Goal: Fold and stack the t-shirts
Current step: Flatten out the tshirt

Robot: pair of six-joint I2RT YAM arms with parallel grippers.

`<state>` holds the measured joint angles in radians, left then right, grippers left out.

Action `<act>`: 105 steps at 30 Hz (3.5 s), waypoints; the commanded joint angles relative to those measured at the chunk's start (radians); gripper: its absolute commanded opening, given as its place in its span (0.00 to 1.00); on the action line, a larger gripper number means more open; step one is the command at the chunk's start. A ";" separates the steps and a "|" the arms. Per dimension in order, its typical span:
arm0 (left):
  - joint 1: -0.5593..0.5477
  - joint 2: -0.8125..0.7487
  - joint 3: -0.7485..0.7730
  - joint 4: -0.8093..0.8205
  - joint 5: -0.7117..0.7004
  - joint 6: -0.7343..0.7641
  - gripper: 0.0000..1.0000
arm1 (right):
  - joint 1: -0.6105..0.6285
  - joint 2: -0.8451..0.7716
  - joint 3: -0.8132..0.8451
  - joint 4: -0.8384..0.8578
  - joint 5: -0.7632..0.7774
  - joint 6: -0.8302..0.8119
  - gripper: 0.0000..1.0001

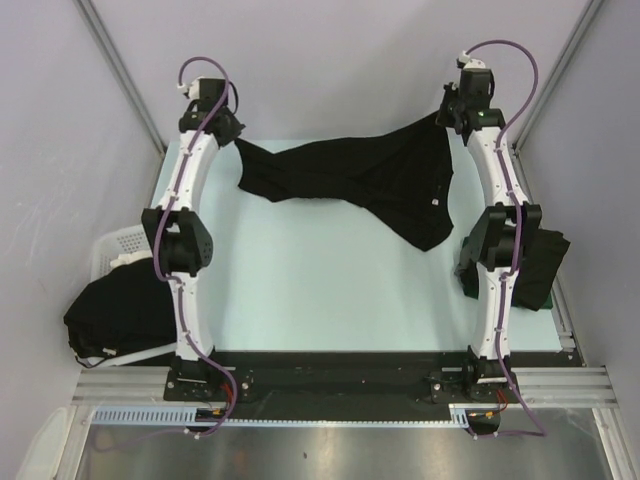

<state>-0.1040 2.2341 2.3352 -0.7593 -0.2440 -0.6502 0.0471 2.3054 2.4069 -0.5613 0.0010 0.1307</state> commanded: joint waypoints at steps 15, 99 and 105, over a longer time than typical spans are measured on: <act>0.171 -0.199 0.096 0.044 0.015 0.051 0.00 | -0.088 -0.124 0.147 0.147 0.011 0.006 0.00; -0.089 -1.248 -1.105 0.529 0.081 0.158 0.00 | 0.048 -1.075 -0.882 0.114 0.223 0.039 0.00; -0.097 -1.337 -1.232 0.087 0.117 0.020 0.00 | 0.039 -1.068 -0.999 -0.317 0.235 0.193 0.00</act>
<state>-0.2047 0.9527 1.1545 -0.3672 -0.0883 -0.5751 0.0914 1.2106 1.4429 -0.5278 0.1890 0.2066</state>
